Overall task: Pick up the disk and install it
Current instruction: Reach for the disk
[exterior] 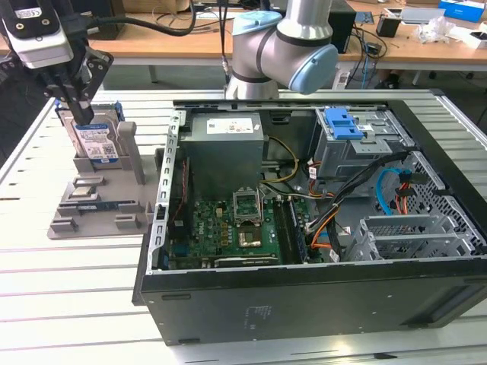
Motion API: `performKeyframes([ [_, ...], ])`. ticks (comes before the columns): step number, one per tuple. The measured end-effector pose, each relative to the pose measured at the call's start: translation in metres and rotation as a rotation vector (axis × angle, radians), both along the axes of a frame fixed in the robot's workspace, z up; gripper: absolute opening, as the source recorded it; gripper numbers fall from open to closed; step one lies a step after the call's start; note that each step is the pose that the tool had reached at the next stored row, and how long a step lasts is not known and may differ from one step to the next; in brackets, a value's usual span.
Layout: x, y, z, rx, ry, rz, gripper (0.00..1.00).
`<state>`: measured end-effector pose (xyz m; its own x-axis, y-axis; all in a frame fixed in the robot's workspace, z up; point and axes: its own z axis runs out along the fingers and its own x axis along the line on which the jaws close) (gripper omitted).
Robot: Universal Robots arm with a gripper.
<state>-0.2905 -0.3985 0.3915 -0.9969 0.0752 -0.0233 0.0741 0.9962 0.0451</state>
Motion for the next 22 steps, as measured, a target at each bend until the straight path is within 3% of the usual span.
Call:
performKeyframes([
  [3,-0.005,0.0034,-0.0004,-0.0001,0.0001,0.000,0.11],
  [9,-0.025,0.0250,-0.0017,-0.0037,-0.0001,0.000,0.11],
  [22,-0.050,0.0417,-0.0037,-0.0037,0.0000,0.000,0.11],
])
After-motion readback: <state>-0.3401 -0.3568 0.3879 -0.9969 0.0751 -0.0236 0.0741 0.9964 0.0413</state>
